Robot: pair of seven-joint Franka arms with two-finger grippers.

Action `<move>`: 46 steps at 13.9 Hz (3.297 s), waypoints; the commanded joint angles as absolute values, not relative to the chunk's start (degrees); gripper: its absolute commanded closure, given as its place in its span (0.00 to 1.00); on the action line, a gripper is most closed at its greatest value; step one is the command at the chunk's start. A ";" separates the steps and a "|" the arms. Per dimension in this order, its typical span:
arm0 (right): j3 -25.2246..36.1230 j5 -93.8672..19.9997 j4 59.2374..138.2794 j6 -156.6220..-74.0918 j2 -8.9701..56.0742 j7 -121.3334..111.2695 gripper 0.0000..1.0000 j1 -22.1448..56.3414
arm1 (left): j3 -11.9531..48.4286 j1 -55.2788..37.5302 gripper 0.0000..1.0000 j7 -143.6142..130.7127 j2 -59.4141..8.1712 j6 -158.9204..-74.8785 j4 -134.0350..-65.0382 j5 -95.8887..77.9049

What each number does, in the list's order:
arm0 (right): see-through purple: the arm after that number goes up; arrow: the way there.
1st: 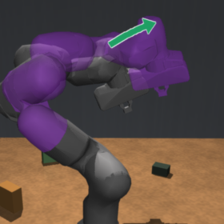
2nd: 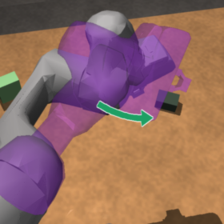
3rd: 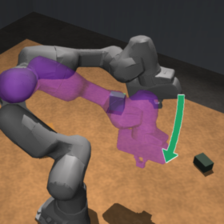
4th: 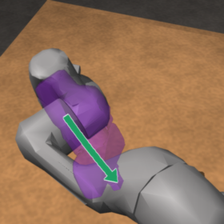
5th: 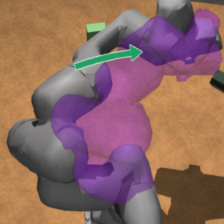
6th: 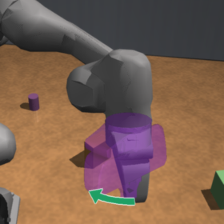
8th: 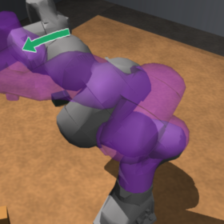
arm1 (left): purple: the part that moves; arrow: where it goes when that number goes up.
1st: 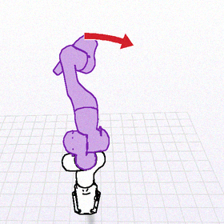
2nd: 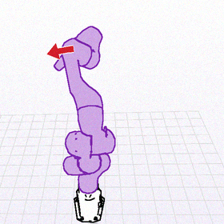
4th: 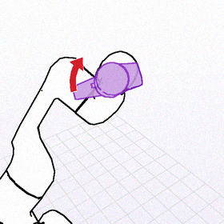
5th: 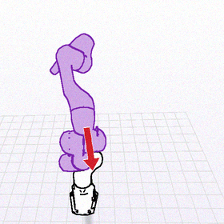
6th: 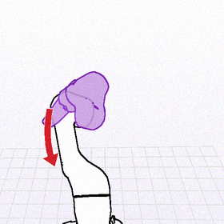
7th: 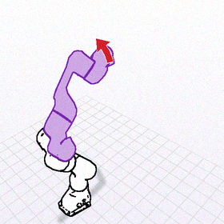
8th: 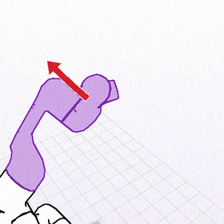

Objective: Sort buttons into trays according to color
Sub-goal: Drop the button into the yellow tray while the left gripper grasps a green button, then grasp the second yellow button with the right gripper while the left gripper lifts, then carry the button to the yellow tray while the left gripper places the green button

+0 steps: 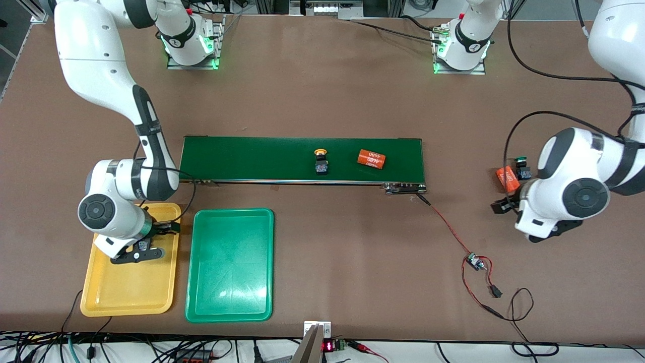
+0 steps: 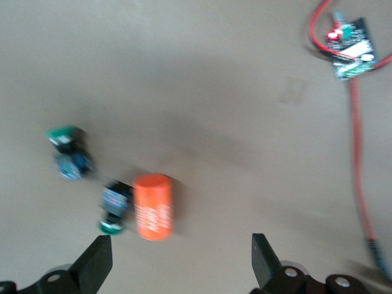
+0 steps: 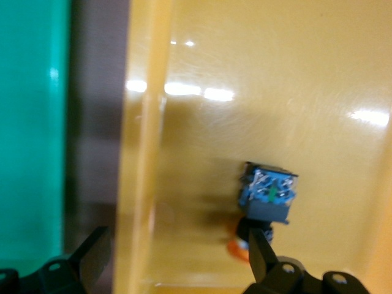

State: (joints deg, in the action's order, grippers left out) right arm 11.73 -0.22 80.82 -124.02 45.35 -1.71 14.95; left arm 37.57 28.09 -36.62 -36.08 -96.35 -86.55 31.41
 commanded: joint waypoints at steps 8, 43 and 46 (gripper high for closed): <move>11.43 -1.66 81.65 -105.04 35.51 21.77 0.00 35.04 | 11.44 27.24 0.00 -8.28 -23.47 -131.99 -113.28 29.44; 14.40 -17.67 82.54 -115.66 38.67 39.37 1.00 43.42 | 44.30 14.51 0.75 -32.26 -25.05 -115.74 -113.64 3.44; 21.08 -16.88 80.96 -116.02 39.37 37.45 1.00 42.11 | 44.03 14.33 0.62 -31.03 -26.45 -121.96 -115.39 3.34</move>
